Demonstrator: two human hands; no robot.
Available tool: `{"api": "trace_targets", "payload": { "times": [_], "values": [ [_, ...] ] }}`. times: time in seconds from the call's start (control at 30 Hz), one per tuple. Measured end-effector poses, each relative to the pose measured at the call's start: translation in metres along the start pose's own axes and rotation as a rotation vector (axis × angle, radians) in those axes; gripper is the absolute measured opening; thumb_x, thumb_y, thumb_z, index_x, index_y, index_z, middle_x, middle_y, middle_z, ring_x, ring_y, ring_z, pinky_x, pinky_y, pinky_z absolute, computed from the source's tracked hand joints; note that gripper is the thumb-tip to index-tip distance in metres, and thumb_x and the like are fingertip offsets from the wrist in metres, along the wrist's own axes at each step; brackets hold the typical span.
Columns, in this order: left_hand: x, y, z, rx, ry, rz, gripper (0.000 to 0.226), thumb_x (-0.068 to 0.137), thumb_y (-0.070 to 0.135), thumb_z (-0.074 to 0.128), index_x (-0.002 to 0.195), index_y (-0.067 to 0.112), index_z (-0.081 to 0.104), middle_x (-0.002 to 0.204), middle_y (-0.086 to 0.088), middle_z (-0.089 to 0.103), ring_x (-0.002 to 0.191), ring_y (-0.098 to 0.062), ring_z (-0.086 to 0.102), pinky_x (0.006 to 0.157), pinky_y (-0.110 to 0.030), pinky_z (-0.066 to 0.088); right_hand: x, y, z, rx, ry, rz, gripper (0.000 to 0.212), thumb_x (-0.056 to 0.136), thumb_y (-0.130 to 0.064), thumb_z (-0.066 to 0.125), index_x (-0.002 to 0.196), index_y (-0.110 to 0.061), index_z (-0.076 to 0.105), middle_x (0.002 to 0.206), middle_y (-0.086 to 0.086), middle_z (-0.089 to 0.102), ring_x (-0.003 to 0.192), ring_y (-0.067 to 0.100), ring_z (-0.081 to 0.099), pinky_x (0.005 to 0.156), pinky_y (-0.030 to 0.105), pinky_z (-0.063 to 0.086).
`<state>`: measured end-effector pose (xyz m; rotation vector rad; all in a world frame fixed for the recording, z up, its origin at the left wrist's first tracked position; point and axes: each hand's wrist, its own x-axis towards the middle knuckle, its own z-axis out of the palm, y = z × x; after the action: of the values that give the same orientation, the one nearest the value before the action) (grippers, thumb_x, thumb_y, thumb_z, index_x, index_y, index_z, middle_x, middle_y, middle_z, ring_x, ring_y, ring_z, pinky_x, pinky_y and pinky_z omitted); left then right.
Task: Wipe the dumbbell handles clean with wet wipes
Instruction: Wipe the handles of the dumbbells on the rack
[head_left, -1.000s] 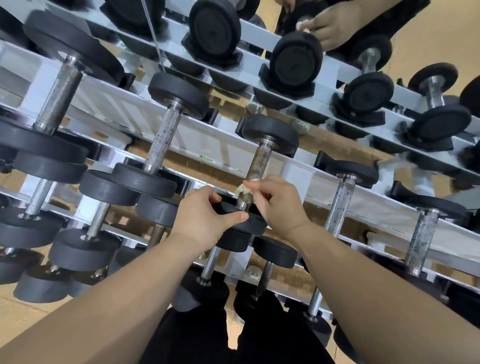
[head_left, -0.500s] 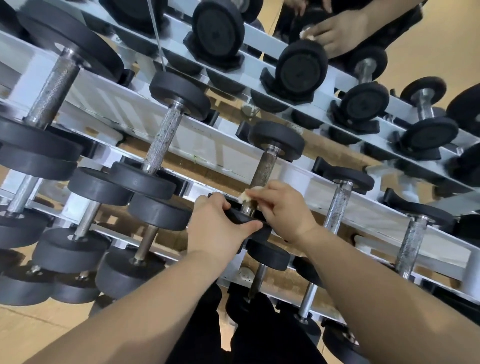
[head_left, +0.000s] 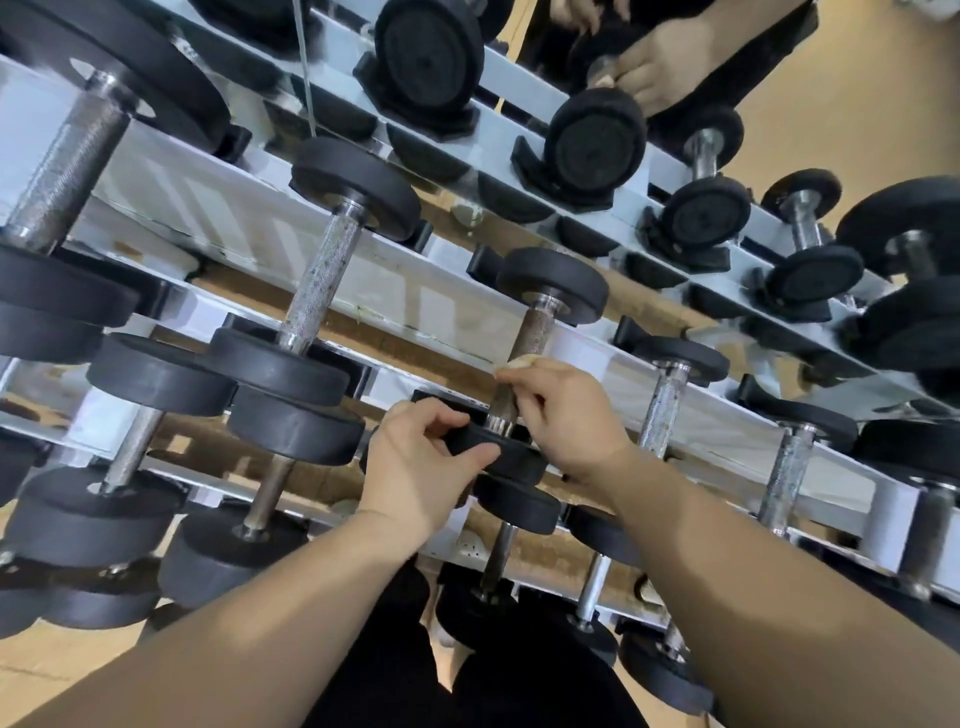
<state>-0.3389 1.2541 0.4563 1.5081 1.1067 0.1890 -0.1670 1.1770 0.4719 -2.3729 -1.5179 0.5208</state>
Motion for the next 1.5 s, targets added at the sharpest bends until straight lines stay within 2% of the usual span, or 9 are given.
{"api": "trace_targets", "payload": {
  "times": [0.23, 0.4, 0.57, 0.73, 0.9, 1.07, 1.2, 1.33, 1.5],
  "values": [
    [0.012, -0.006, -0.011, -0.035, -0.054, -0.069, 0.041, 0.063, 0.036, 0.093, 0.091, 0.027, 0.064, 0.095, 0.007, 0.067, 0.088, -0.008, 0.064, 0.073, -0.018, 0.048, 0.043, 0.002, -0.015, -0.092, 0.118, 0.216, 0.027, 0.095, -0.036, 0.065, 0.12, -0.03, 0.073, 0.091, -0.005, 0.064, 0.089, 0.014, 0.06, 0.079, 0.029, 0.047],
    [0.02, -0.007, -0.016, 0.063, -0.094, -0.059, 0.042, 0.064, 0.041, 0.093, 0.088, 0.027, 0.062, 0.1, 0.003, 0.065, 0.087, -0.009, 0.062, 0.078, -0.026, 0.051, 0.026, -0.008, -0.006, 0.108, 0.104, 0.267, 0.021, 0.096, -0.022, 0.063, 0.114, -0.028, 0.074, 0.068, -0.021, 0.061, 0.068, -0.001, 0.055, 0.07, 0.015, 0.042],
    [0.02, -0.003, -0.02, 0.097, -0.147, -0.021, 0.04, 0.067, 0.04, 0.092, 0.084, 0.027, 0.058, 0.101, 0.003, 0.059, 0.084, -0.003, 0.055, 0.069, -0.012, 0.038, 0.017, -0.018, 0.001, 0.24, 0.085, 0.365, 0.017, 0.097, -0.031, 0.063, 0.108, -0.026, 0.075, 0.067, -0.011, 0.062, 0.063, 0.0, 0.055, 0.063, 0.009, 0.039],
    [0.018, -0.002, -0.021, 0.095, -0.165, -0.017, 0.039, 0.069, 0.041, 0.091, 0.083, 0.026, 0.057, 0.102, 0.005, 0.055, 0.085, -0.003, 0.053, 0.069, -0.011, 0.036, 0.026, -0.013, -0.01, -0.062, -0.015, 0.159, 0.024, 0.098, -0.029, 0.061, 0.118, -0.028, 0.073, 0.108, -0.002, 0.074, 0.101, 0.018, 0.068, 0.091, 0.029, 0.051],
    [0.015, 0.006, -0.016, 0.134, -0.201, -0.031, 0.043, 0.069, 0.047, 0.089, 0.08, 0.032, 0.05, 0.098, 0.005, 0.058, 0.086, -0.011, 0.057, 0.067, -0.022, 0.044, 0.037, -0.01, -0.019, -0.197, 0.039, 0.119, 0.022, 0.098, -0.033, 0.061, 0.111, -0.024, 0.076, 0.095, 0.004, 0.072, 0.089, 0.027, 0.067, 0.083, 0.038, 0.054],
    [0.014, 0.008, -0.015, 0.136, -0.218, -0.019, 0.044, 0.069, 0.046, 0.088, 0.086, 0.028, 0.052, 0.098, 0.006, 0.052, 0.084, -0.008, 0.053, 0.065, -0.017, 0.038, 0.011, -0.008, -0.008, -0.226, -0.233, -0.209, 0.034, 0.097, -0.032, 0.047, 0.105, -0.016, 0.076, 0.076, 0.003, 0.064, 0.066, 0.028, 0.063, 0.056, 0.037, 0.054],
    [0.015, 0.009, -0.017, 0.122, -0.224, -0.015, 0.046, 0.069, 0.046, 0.089, 0.08, 0.03, 0.048, 0.096, 0.006, 0.05, 0.081, -0.006, 0.051, 0.063, -0.017, 0.036, 0.044, -0.011, -0.019, -0.468, -0.342, -0.116, 0.024, 0.093, -0.026, 0.052, 0.088, -0.013, 0.072, 0.081, 0.008, 0.064, 0.072, 0.034, 0.064, 0.065, 0.041, 0.055],
    [0.015, 0.011, -0.02, 0.138, -0.242, -0.001, 0.045, 0.072, 0.045, 0.087, 0.078, 0.031, 0.045, 0.095, 0.008, 0.049, 0.079, -0.005, 0.05, 0.059, -0.015, 0.032, 0.062, -0.006, -0.018, -0.457, 0.023, 0.082, 0.035, 0.096, -0.028, 0.046, 0.075, -0.01, 0.068, 0.075, 0.01, 0.064, 0.069, 0.035, 0.063, 0.061, 0.04, 0.052],
    [0.015, 0.009, -0.02, 0.128, -0.236, 0.011, 0.044, 0.071, 0.045, 0.088, 0.08, 0.029, 0.048, 0.096, 0.006, 0.05, 0.08, -0.004, 0.05, 0.061, -0.017, 0.035, 0.022, -0.015, -0.012, -0.211, -0.061, -0.103, 0.022, 0.093, -0.023, 0.054, 0.092, -0.018, 0.076, 0.074, 0.0, 0.061, 0.068, 0.023, 0.06, 0.06, 0.032, 0.049]
  ]
}}
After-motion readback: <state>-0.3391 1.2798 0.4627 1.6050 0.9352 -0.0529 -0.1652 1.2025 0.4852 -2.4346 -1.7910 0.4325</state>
